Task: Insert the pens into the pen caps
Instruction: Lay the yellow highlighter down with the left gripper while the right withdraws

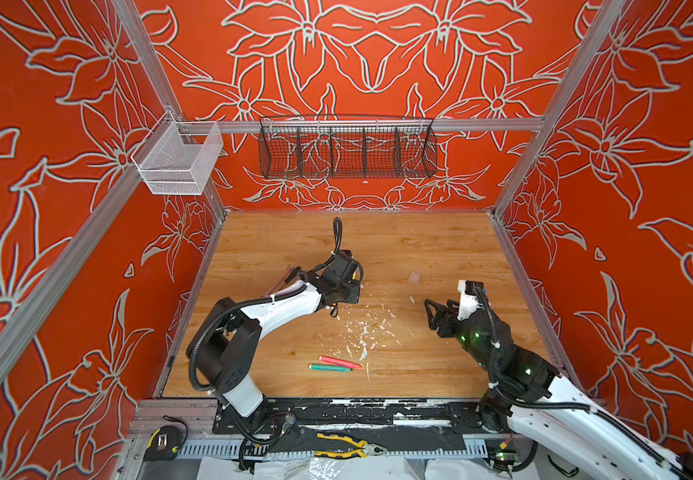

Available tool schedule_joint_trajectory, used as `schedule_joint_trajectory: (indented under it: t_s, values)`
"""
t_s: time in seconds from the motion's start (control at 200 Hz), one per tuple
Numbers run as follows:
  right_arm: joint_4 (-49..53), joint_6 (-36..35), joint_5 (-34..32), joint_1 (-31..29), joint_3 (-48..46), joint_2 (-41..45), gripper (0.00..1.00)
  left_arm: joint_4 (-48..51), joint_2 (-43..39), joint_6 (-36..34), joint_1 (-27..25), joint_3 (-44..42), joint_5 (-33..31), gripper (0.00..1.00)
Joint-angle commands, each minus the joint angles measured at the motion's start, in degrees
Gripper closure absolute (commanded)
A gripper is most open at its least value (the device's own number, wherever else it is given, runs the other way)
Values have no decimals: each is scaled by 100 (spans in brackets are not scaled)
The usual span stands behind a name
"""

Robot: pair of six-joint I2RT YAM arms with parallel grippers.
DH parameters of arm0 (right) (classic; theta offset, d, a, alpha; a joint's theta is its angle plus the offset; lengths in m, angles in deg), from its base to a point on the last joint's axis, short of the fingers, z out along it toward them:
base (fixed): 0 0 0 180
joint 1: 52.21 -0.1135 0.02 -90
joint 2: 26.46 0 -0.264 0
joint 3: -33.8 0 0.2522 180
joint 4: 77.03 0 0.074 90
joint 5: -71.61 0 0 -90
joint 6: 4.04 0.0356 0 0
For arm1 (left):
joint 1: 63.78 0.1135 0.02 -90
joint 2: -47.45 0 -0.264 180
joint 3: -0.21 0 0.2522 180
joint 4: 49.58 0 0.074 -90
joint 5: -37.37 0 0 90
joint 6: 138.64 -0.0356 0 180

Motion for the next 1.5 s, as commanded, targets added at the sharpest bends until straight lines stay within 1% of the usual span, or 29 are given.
schedule_joint_trajectory:
  t_s: [0.0,0.165,0.29,0.38,0.701,0.786,0.861,1.001,1.141,1.231,1.341,1.386,1.496]
  values:
    - [-272,-123,-113,15,-84,-194,25,777,476,146,-13,506,12,100]
    - [-274,-4,-127,13,84,-781,26,1254,1061,141,-13,1027,123,100]
    - [-231,14,-146,12,193,-1044,28,1597,1449,119,-13,1397,154,100]
    - [-265,23,-181,9,166,-1086,28,1877,1673,132,-13,1656,194,100]
    - [-257,-42,-351,13,159,-978,27,2064,1933,165,-13,1851,304,100]
    - [-148,-137,-515,17,311,-930,28,2139,2021,134,-13,1940,313,93]
    - [312,-44,-725,53,745,-825,25,2206,2044,112,-13,1998,256,87]
    - [958,-426,-369,82,1982,-781,23,2199,1882,26,-13,1952,166,71]
    - [1589,-781,-287,79,3119,-1227,23,2117,1569,-32,-13,1775,147,59]
    - [1825,-988,-348,86,3487,-1573,24,2001,1293,-61,-13,1597,129,54]
    - [1814,-1102,-488,99,3588,-1888,23,1828,872,-89,-13,1339,32,52]
    - [1762,-1102,-428,134,3603,-2018,21,1732,655,-90,-15,1198,-50,51]
    - [1471,-1093,-207,195,3589,-2374,22,1440,30,-125,-21,792,-292,49]
